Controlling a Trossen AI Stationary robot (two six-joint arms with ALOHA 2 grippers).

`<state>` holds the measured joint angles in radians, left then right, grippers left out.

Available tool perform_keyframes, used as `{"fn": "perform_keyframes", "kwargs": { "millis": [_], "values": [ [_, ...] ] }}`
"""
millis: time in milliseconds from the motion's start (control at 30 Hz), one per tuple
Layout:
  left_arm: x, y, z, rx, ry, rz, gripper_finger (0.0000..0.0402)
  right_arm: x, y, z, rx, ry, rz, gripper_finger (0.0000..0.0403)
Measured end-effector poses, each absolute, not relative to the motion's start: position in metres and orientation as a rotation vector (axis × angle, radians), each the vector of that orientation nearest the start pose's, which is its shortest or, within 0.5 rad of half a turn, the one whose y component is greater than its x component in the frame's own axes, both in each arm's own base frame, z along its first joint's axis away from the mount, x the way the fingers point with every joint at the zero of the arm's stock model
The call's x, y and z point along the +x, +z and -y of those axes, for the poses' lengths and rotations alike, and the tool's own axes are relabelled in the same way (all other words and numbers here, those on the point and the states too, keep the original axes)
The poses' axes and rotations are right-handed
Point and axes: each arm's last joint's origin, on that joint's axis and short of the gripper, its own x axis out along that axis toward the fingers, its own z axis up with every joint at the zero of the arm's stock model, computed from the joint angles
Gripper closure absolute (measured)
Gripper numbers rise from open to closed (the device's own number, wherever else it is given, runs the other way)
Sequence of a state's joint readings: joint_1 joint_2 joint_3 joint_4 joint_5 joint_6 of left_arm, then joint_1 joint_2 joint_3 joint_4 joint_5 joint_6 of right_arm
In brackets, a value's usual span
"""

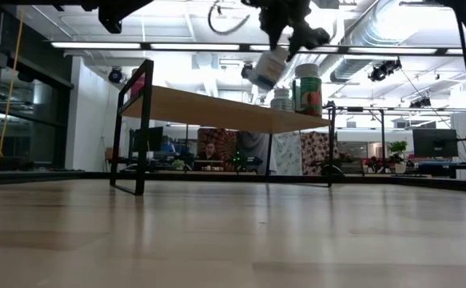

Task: Pick and place medicine bottles onto shelf by color
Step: Put the blue bottle on the shelf

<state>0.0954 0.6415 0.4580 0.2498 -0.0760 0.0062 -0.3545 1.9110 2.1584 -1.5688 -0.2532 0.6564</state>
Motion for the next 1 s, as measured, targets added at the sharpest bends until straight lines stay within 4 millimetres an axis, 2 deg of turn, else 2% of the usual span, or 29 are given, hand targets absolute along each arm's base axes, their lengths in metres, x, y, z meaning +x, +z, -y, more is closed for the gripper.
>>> {"fn": "perform_keyframes", "kwargs": {
  "millis": [200, 400, 1000],
  "values": [
    [0.156, 0.282, -0.017, 0.005, 0.151, 0.065, 0.0141, 0.307, 0.357, 0.106, 1.038, -0.513, -1.334, 0.0228],
    [0.156, 0.282, -0.017, 0.005, 0.151, 0.068, 0.0141, 0.283, 0.350, 0.109, 1.045, -0.618, -1.348, 0.0228],
    [0.156, 0.283, -0.017, 0.005, 0.160, 0.077, 0.0141, 0.290, 0.347, 0.116, 0.999, -0.607, -1.280, 0.0228]
  ]
}}
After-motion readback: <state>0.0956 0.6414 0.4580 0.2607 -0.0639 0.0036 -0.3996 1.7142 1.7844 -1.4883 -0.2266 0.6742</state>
